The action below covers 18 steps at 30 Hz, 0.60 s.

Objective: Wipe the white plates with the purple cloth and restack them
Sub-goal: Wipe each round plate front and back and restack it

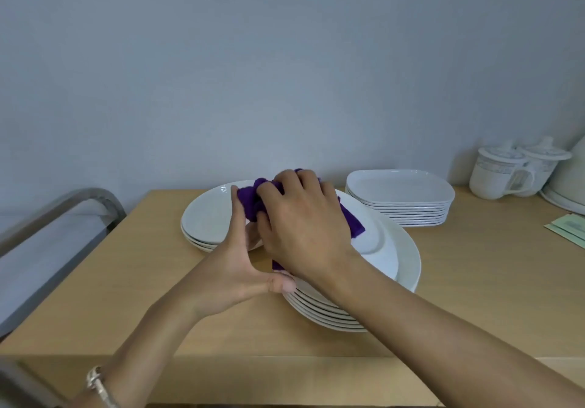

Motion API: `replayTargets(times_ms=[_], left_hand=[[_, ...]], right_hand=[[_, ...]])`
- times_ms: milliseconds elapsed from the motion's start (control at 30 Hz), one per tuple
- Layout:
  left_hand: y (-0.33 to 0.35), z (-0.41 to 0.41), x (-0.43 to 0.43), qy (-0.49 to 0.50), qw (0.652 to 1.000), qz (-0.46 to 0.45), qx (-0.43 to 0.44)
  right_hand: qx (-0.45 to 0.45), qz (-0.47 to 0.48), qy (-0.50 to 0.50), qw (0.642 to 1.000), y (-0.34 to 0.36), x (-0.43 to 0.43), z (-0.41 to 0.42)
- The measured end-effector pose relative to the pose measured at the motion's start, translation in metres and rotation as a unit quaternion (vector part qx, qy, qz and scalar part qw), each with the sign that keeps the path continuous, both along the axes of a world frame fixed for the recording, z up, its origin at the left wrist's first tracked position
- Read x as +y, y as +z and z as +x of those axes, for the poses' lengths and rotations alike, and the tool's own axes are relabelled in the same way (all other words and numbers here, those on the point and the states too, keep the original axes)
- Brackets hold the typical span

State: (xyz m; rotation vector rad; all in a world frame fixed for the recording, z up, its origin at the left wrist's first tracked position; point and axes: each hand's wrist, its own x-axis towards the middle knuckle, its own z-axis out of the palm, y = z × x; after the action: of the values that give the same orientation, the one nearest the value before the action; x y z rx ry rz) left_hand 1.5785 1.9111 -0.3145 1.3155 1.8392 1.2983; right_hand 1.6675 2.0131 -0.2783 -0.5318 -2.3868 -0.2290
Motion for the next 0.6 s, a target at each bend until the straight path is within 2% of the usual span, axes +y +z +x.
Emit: replayTargets(times_ms=[133,233,333,467,600], left_hand=[[-0.007,0.004,0.003,0.015,1.0,0.003,0.006],[-0.009,0.008,0.005,0.039,0.999,-0.008,0.018],[-0.007,0.015,0.007,0.072,0.996,-0.018,0.044],[-0.005,0.02,0.014,0.066,0.992,-0.041,0.1],[-0.004,0.022,0.018,0.061,0.989,-0.017,0.136]], right_hand=[[-0.069,-0.036,-0.038,0.996,0.017,0.013,-0.019],[-0.086,-0.141,-0.044,0.985,0.024,0.04,-0.032],[-0.062,-0.248,-0.035,0.966,0.018,0.072,-0.03],[0.0,-0.281,-0.006,0.96,0.0,0.092,-0.001],[-0.002,-0.285,0.018,0.958,-0.014,0.095,0.035]])
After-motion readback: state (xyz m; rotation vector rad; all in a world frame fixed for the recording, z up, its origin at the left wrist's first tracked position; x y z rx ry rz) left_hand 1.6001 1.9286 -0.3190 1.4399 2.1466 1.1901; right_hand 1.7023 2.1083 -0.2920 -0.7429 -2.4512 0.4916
